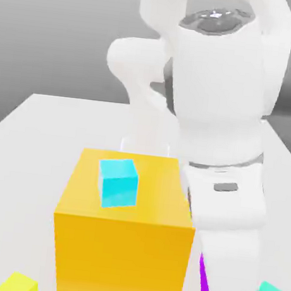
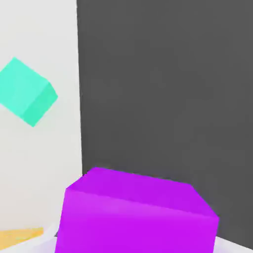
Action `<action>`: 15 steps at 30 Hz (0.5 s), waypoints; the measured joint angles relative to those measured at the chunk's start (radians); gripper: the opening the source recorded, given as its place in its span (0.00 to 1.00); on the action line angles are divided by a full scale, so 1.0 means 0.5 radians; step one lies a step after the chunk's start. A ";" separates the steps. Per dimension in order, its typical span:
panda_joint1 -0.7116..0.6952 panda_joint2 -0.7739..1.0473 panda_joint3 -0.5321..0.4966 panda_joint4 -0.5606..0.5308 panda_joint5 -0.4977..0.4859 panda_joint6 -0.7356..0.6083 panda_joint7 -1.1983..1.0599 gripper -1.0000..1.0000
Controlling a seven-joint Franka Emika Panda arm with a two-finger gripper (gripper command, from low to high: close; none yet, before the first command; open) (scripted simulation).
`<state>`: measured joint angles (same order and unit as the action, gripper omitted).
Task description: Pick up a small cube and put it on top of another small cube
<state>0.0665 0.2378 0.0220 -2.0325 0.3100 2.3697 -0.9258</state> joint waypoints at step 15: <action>-0.467 0.161 -0.097 0.041 -0.193 -0.140 -1.498 0.00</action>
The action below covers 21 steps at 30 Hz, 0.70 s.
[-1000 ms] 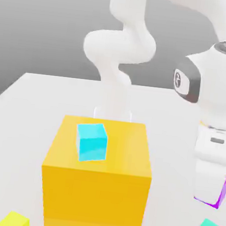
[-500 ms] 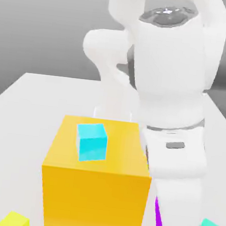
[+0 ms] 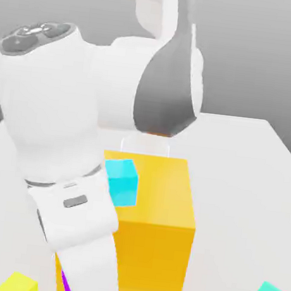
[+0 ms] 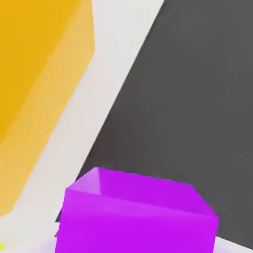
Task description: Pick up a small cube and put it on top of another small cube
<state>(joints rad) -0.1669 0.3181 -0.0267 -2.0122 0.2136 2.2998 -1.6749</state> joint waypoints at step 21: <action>-0.287 0.180 -0.032 -0.414 -0.361 0.654 -1.176 1.00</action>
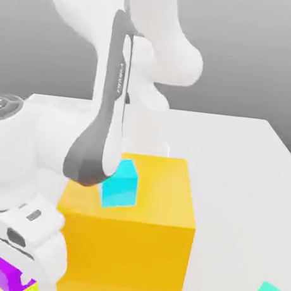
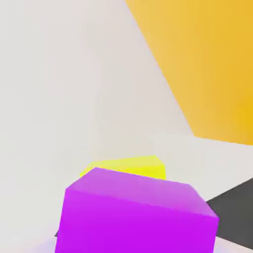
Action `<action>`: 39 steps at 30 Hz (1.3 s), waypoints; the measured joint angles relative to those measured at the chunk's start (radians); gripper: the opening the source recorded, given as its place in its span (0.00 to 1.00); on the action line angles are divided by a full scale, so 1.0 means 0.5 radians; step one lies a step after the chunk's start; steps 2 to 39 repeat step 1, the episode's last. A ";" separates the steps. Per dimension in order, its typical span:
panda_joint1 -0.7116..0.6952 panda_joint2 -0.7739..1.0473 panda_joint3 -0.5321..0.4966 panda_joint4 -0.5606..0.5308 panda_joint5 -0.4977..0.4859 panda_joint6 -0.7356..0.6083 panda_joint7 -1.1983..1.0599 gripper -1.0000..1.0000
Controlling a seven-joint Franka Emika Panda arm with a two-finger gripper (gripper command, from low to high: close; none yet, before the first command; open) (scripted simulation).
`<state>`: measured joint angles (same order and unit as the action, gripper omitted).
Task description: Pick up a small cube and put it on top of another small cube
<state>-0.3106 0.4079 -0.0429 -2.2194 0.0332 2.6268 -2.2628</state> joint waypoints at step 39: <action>0.000 0.000 0.000 0.000 0.000 0.000 0.000 1.00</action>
